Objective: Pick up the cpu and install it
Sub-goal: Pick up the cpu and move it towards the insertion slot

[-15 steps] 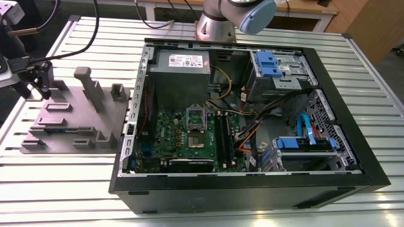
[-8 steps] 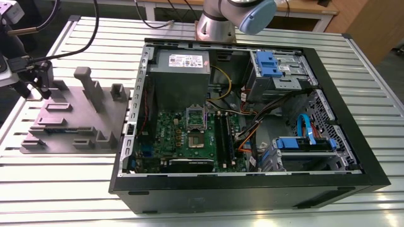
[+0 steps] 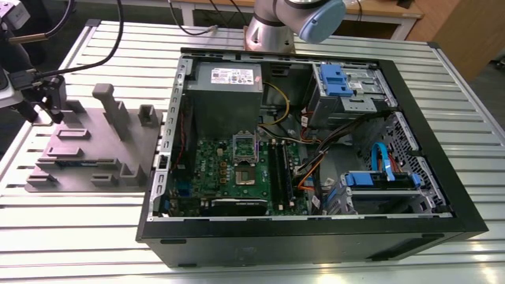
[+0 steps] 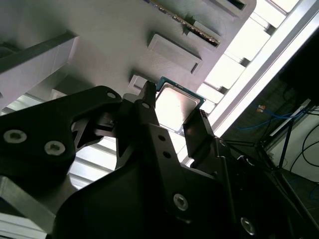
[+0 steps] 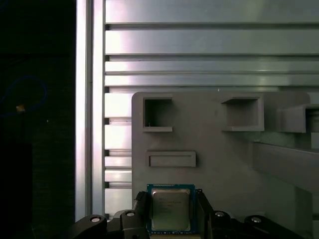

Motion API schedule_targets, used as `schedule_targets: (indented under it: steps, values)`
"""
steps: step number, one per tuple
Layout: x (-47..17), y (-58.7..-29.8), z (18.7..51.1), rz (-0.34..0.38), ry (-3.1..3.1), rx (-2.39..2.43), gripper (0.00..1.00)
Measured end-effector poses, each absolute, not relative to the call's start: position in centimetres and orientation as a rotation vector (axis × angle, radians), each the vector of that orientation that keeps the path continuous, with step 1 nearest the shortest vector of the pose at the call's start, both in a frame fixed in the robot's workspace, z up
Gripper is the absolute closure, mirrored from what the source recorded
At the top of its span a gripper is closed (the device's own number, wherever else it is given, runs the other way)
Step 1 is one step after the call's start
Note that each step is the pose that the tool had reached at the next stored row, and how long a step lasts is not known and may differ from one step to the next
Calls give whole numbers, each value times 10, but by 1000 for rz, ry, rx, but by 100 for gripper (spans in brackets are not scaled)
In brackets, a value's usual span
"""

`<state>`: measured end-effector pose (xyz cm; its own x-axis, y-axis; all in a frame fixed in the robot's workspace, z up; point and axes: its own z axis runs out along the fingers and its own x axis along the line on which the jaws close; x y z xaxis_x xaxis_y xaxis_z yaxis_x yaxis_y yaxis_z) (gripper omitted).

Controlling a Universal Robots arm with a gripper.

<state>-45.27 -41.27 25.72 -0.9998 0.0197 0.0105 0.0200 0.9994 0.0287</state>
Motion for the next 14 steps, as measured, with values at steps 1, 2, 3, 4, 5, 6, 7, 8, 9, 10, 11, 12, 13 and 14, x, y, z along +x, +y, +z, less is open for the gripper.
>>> schedule_targets:
  steps: [1,2,3,4,5,6,7,8,9,10,11,12,13,14]
  values:
    - [-453,-413,257,-45,-3131,-31,53]
    - [-453,-413,258,-45,-3131,-31,53]
    - [-453,-413,258,-45,-3131,-31,53]
    - [-453,-413,258,-45,-3131,-31,53]
    - [-453,-413,258,-45,-3131,-31,53]
    - [-453,-413,258,-45,-3131,-31,53]
    - [-453,-413,258,-45,-3131,-31,53]
    - [-453,-413,259,-45,-3131,-31,53]
    - [-453,-413,259,-45,-3131,-31,53]
    - [-453,-413,259,-44,-3131,-31,53]
    - [-453,-413,259,-43,-3131,-31,53]
    - [-453,-413,259,-43,-3131,-31,53]
    - [-453,-413,259,-42,-3131,-31,53]
    - [-453,-413,259,-41,-3131,-31,53]
